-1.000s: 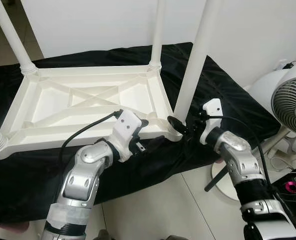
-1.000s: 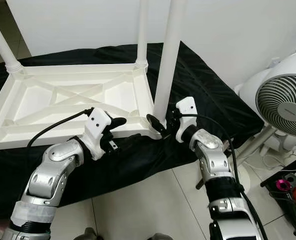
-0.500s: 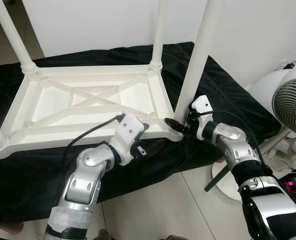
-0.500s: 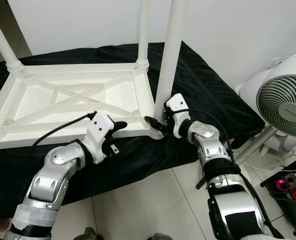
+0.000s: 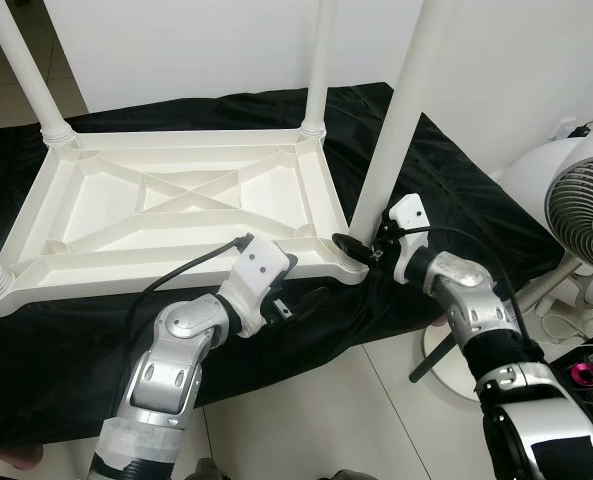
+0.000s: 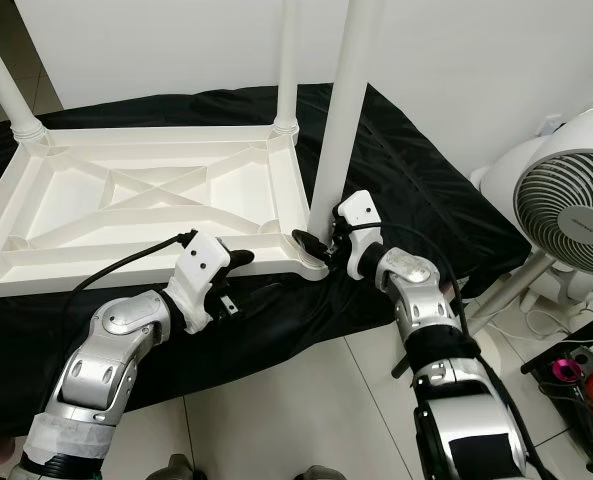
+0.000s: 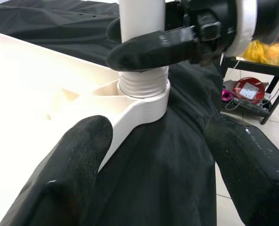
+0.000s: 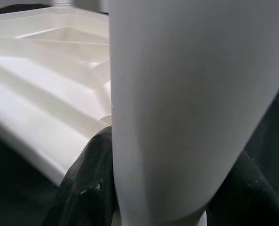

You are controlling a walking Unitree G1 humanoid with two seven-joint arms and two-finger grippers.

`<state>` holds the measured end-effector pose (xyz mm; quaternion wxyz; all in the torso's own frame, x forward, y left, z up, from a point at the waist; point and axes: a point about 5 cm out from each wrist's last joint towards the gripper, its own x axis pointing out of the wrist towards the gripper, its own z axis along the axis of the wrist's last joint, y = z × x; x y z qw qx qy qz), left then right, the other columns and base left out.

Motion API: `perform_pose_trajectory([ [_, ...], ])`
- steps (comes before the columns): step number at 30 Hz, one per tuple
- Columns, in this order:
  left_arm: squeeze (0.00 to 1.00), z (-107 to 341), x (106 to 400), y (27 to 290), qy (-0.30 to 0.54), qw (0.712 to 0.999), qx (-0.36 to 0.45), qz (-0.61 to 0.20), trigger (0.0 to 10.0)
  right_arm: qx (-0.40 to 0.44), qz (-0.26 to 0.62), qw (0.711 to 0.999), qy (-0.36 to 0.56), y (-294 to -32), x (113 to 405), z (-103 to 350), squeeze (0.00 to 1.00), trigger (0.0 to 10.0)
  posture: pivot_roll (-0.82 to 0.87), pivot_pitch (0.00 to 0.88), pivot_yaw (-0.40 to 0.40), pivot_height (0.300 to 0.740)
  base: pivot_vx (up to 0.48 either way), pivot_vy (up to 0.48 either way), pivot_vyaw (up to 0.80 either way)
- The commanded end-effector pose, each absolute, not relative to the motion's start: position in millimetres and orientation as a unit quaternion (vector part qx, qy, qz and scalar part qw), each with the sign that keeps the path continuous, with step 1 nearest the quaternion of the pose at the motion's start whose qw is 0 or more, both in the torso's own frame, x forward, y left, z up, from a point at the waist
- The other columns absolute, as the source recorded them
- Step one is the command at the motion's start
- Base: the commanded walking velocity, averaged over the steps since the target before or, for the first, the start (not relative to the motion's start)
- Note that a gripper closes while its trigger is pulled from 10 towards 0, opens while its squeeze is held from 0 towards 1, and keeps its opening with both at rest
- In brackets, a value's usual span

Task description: Building children table

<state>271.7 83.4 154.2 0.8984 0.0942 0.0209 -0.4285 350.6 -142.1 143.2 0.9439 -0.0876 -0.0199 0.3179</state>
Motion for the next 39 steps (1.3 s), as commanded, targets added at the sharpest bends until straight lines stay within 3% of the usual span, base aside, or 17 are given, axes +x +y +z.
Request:
perform_pose_trajectory([
  [1,0.00,154,276,91,0.019,0.931,0.092,-0.352,10.0,-0.092,0.284,0.954,0.002,-140,348,133,0.00,10.0,-0.04,0.041,-0.021,0.740,0.000,0.000,0.00],
  [7,0.00,154,275,93,0.023,0.935,0.075,-0.345,10.0,-0.041,0.189,0.981,0.012,-126,342,130,0.00,10.0,-0.05,0.045,-0.020,0.740,0.000,0.000,0.00],
  [8,0.00,154,275,94,0.024,0.936,0.077,-0.342,10.0,-0.013,0.132,0.991,0.020,-119,337,128,0.00,10.0,-0.04,0.047,-0.019,0.740,0.000,0.000,0.00],
  [11,0.00,154,275,95,0.024,0.936,0.078,-0.341,10.0,-0.003,0.110,0.994,0.024,-117,336,127,0.00,10.0,-0.04,0.047,-0.019,0.740,0.000,0.000,0.00],
  [14,0.00,154,275,96,0.025,0.937,0.079,-0.339,10.0,0.012,0.027,0.999,0.017,-103,332,131,0.00,10.0,-0.05,0.051,-0.016,0.740,0.000,0.000,0.00],
  [24,0.00,154,273,94,0.027,0.938,0.072,-0.338,10.0,0.022,0.042,0.999,-0.009,-91,326,152,0.00,10.0,-0.05,0.056,-0.024,0.740,0.000,0.000,0.00],
  [25,0.00,154,273,94,0.026,0.939,0.071,-0.336,10.0,0.030,0.048,0.998,-0.013,-91,325,153,1.00,10.0,-0.05,0.054,-0.026,0.740,0.000,0.000,0.00],
  [35,0.00,151,273,93,0.028,0.937,0.077,-0.339,10.0,0.019,0.124,0.992,-0.002,-110,330,143,1.00,10.0,-0.06,0.052,-0.030,0.740,0.000,0.000,0.00],
  [36,0.00,151,273,92,0.028,0.937,0.077,-0.340,10.0,0.010,0.147,0.989,-0.001,-115,331,142,0.00,10.0,-0.06,0.052,-0.027,0.740,0.000,0.000,0.00],
  [39,0.00,152,274,91,0.027,0.936,0.077,-0.342,10.0,-0.017,0.200,0.980,-0.008,-123,333,142,0.00,10.0,-0.06,0.052,-0.030,0.740,0.000,0.000,0.00],
])
